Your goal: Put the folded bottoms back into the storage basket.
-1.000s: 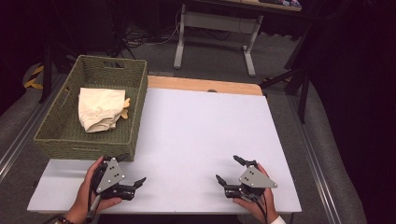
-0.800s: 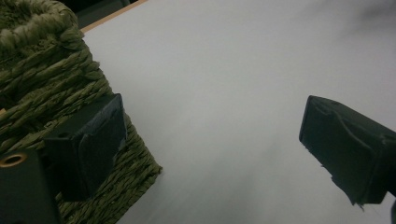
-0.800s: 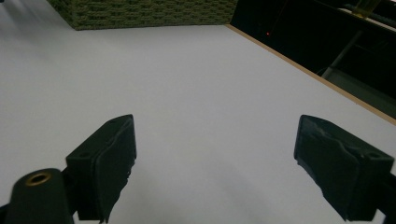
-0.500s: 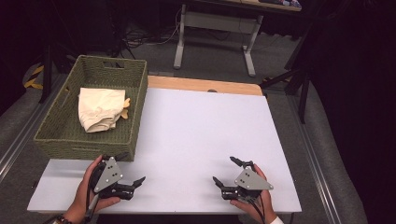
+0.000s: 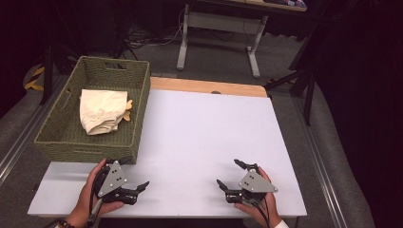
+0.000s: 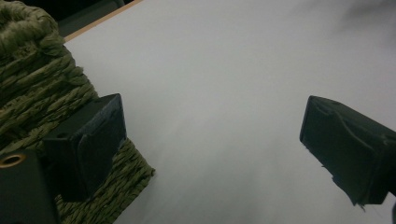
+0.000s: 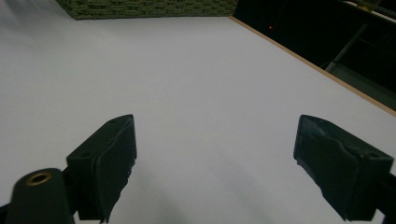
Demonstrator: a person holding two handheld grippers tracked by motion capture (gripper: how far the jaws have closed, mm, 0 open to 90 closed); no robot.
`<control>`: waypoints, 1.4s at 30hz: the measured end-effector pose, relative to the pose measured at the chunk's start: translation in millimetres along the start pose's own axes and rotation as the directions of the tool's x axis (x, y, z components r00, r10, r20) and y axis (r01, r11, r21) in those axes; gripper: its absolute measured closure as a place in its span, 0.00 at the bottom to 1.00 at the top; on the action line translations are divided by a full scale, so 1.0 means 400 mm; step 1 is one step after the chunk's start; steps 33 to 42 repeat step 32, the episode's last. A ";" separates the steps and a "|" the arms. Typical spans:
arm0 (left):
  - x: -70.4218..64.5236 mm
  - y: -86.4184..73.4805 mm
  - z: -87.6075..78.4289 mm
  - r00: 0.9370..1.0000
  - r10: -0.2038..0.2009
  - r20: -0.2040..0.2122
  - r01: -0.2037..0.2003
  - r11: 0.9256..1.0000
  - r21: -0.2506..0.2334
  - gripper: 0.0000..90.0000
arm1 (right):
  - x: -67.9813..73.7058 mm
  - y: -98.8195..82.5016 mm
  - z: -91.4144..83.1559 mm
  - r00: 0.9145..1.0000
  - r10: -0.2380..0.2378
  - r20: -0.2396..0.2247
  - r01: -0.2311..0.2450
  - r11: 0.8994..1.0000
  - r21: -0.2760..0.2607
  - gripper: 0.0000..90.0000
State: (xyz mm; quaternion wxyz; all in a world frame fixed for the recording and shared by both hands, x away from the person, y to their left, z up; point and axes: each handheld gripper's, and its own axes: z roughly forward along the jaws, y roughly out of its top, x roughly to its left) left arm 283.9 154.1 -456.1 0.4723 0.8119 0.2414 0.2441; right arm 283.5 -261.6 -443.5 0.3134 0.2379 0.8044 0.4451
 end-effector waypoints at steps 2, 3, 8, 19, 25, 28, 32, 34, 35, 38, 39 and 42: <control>0.003 0.000 -0.001 1.000 -0.007 0.001 0.007 1.000 -0.003 0.09 | 0.001 0.000 0.002 1.000 -0.003 0.000 0.003 1.000 0.002 0.16; 0.003 0.000 -0.001 1.000 -0.005 0.003 0.005 1.000 -0.002 0.09 | 0.001 0.001 0.002 1.000 -0.004 0.000 0.004 1.000 0.002 0.16; 0.000 0.000 0.001 1.000 -0.003 0.006 0.003 1.000 0.005 0.09 | 0.003 0.002 0.001 1.000 -0.004 0.001 0.004 1.000 0.001 0.16; -0.004 0.002 0.008 1.000 0.008 0.014 -0.008 1.000 0.021 0.09 | -0.004 0.000 -0.002 1.000 0.001 0.004 -0.001 1.000 0.001 0.16; -0.002 0.003 0.014 1.000 0.006 0.015 -0.006 1.000 0.027 0.09 | -0.009 -0.003 -0.001 1.000 -0.003 0.005 0.003 1.000 0.007 0.16; -0.006 0.004 0.016 1.000 0.009 0.018 -0.010 0.999 0.033 0.09 | -0.012 -0.004 -0.005 1.000 0.003 0.007 -0.003 1.000 0.001 0.16; -0.012 0.005 0.018 1.000 0.015 0.021 -0.016 0.999 0.037 0.09 | -0.014 -0.002 -0.005 1.000 0.008 0.011 -0.008 1.000 0.000 0.16; -0.012 0.005 0.018 1.000 0.015 0.021 -0.016 0.999 0.037 0.09 | -0.014 -0.002 -0.005 1.000 0.008 0.011 -0.008 1.000 0.000 0.16; -0.012 0.005 0.018 1.000 0.015 0.021 -0.016 0.999 0.037 0.09 | -0.014 -0.002 -0.005 1.000 0.008 0.011 -0.008 1.000 0.000 0.16; -0.012 0.005 0.018 1.000 0.015 0.021 -0.016 0.999 0.037 0.09 | -0.014 -0.002 -0.005 1.000 0.008 0.011 -0.008 1.000 0.000 0.16; -0.012 0.005 0.018 1.000 0.015 0.021 -0.016 0.999 0.037 0.09 | -0.014 -0.002 -0.005 1.000 0.008 0.011 -0.008 1.000 0.000 0.16; -0.012 0.005 0.018 1.000 0.015 0.021 -0.016 0.999 0.037 0.09 | -0.014 -0.002 -0.005 1.000 0.008 0.011 -0.008 1.000 0.000 0.16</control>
